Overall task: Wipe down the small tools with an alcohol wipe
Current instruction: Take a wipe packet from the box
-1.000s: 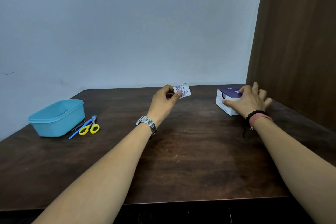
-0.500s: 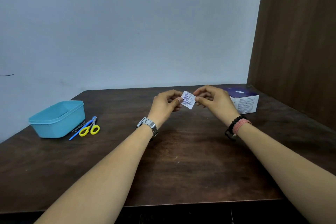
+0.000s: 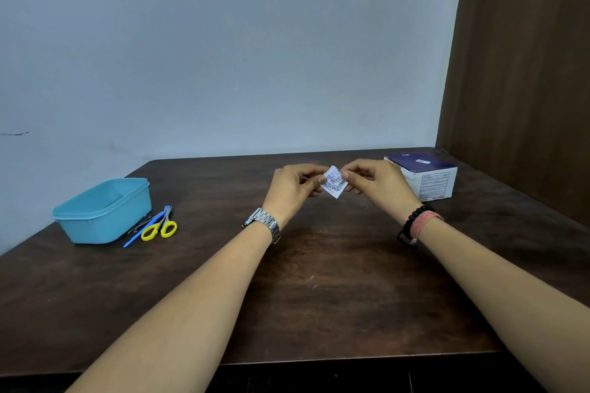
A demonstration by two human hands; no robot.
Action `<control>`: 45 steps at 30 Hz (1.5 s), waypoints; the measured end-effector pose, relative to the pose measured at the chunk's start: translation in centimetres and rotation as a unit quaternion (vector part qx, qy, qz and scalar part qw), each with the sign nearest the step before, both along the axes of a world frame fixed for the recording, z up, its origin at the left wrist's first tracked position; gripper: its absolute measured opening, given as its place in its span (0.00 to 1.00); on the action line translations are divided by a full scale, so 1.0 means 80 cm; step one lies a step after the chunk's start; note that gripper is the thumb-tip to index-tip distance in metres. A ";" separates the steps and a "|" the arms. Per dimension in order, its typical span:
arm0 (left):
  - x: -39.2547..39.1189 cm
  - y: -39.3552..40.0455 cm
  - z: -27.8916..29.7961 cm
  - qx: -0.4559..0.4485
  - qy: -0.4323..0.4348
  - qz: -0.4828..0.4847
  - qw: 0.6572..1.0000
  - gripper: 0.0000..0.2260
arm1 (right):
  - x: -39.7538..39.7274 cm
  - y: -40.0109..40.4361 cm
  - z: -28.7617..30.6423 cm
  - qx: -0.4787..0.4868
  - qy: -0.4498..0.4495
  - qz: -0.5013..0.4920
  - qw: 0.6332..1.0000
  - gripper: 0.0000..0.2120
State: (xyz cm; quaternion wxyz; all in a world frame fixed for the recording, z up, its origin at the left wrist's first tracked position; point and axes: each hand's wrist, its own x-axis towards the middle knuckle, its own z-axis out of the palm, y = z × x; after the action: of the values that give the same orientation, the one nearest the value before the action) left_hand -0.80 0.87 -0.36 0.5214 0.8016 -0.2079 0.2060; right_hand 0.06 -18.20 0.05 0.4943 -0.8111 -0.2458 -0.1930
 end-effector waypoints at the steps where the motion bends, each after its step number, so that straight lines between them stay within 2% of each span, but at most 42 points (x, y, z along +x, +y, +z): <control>1: 0.000 0.000 0.000 0.011 -0.006 0.002 1.000 0.09 | 0.001 0.001 -0.001 -0.003 0.007 -0.004 1.000 0.06; 10: -0.001 -0.001 0.002 0.042 -0.027 0.011 0.999 0.10 | -0.001 -0.001 -0.002 -0.055 -0.001 -0.024 0.998 0.03; 16: 0.002 0.002 0.003 0.046 -0.021 0.015 0.999 0.10 | -0.003 -0.003 0.003 -0.067 -0.008 -0.032 0.997 0.09; 19: 0.006 0.007 0.002 0.014 0.037 -0.001 0.999 0.09 | -0.008 -0.009 0.005 -0.112 -0.042 0.004 0.993 0.20; 21: 0.006 0.008 -0.001 -0.036 0.103 -0.043 0.993 0.10 | -0.009 -0.012 0.004 -0.146 -0.088 0.027 0.985 0.21; 25: 0.000 0.003 -0.002 -0.094 0.213 -0.123 0.965 0.10 | -0.006 -0.011 0.004 -0.139 -0.142 0.043 0.979 0.11; 28: -0.001 -0.002 -0.001 -0.109 0.253 -0.156 0.949 0.09 | -0.003 -0.009 0.005 -0.123 -0.171 0.028 0.977 0.06; 32: -0.002 -0.004 0.003 -0.138 0.229 -0.131 0.955 0.11 | 0.002 -0.009 0.004 -0.065 -0.125 -0.008 0.990 0.06; 36: -0.008 -0.002 0.008 -0.107 0.182 -0.135 0.968 0.16 | 0.002 -0.008 0.003 -0.029 -0.067 -0.034 0.997 0.07; 42: -0.013 -0.003 0.007 -0.082 0.149 -0.155 0.973 0.15 | -0.001 -0.008 0.002 -0.010 -0.009 -0.017 1.000 0.08; 45: -0.008 -0.004 0.004 -0.066 0.133 -0.127 0.981 0.13 | -0.002 -0.006 0.002 0.021 0.011 -0.001 1.000 0.09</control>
State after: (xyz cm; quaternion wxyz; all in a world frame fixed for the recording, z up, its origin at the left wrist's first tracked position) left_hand -1.46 0.57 0.00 0.6178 0.7529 -0.2229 0.0426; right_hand -0.07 -18.70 0.19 0.5133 -0.8031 -0.2356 -0.1900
